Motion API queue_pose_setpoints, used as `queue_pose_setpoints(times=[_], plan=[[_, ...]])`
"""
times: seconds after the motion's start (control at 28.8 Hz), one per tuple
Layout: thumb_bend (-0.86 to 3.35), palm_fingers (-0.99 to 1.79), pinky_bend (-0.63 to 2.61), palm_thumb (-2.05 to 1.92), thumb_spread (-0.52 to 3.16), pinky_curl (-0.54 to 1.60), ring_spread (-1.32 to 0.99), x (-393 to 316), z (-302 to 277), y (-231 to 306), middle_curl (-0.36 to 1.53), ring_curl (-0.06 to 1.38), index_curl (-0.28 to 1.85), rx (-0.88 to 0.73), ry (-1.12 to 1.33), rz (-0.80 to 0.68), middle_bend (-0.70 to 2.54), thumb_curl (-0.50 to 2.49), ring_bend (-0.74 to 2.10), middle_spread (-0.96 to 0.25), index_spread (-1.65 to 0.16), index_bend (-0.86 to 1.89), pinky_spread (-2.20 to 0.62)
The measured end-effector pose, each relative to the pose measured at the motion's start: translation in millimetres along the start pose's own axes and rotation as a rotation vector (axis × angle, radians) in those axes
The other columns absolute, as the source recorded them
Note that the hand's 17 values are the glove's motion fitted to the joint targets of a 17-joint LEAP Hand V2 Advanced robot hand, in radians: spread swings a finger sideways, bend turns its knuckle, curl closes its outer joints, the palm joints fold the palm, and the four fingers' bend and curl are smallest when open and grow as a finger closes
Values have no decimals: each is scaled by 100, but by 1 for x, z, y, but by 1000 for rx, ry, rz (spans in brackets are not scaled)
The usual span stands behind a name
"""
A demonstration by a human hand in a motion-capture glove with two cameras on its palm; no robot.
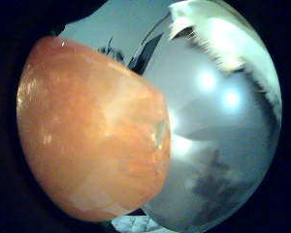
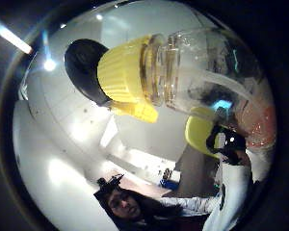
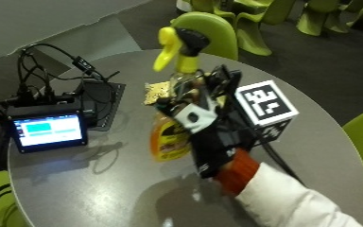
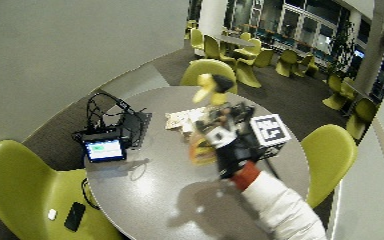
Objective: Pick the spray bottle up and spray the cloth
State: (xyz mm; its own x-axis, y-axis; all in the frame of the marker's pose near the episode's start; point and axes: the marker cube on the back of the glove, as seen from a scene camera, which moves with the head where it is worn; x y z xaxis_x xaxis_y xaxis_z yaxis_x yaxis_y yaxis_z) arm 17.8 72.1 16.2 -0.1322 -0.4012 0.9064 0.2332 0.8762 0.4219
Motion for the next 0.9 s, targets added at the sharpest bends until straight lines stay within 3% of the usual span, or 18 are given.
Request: queue_pose_setpoints(times=[0.31, 0.8, 0.9], plan=[[-2, 62, 14, 115, 64, 38, -18, 49, 120, 13, 63, 58, 58, -222, -129, 72, 38, 66, 47, -8, -26, 21, -6], [-2, 57, 11, 114, 74, 35, -17, 60, 148, 13, 65, 59, 61, -270, -16, 3, 40, 66, 48, -7, -26, 21, -4], [-3, 11, 7, 110, 83, 33, -15, 50, 136, 30, 62, 59, 63, -334, -76, 46, 35, 65, 34, -6, -30, 26, 7]])
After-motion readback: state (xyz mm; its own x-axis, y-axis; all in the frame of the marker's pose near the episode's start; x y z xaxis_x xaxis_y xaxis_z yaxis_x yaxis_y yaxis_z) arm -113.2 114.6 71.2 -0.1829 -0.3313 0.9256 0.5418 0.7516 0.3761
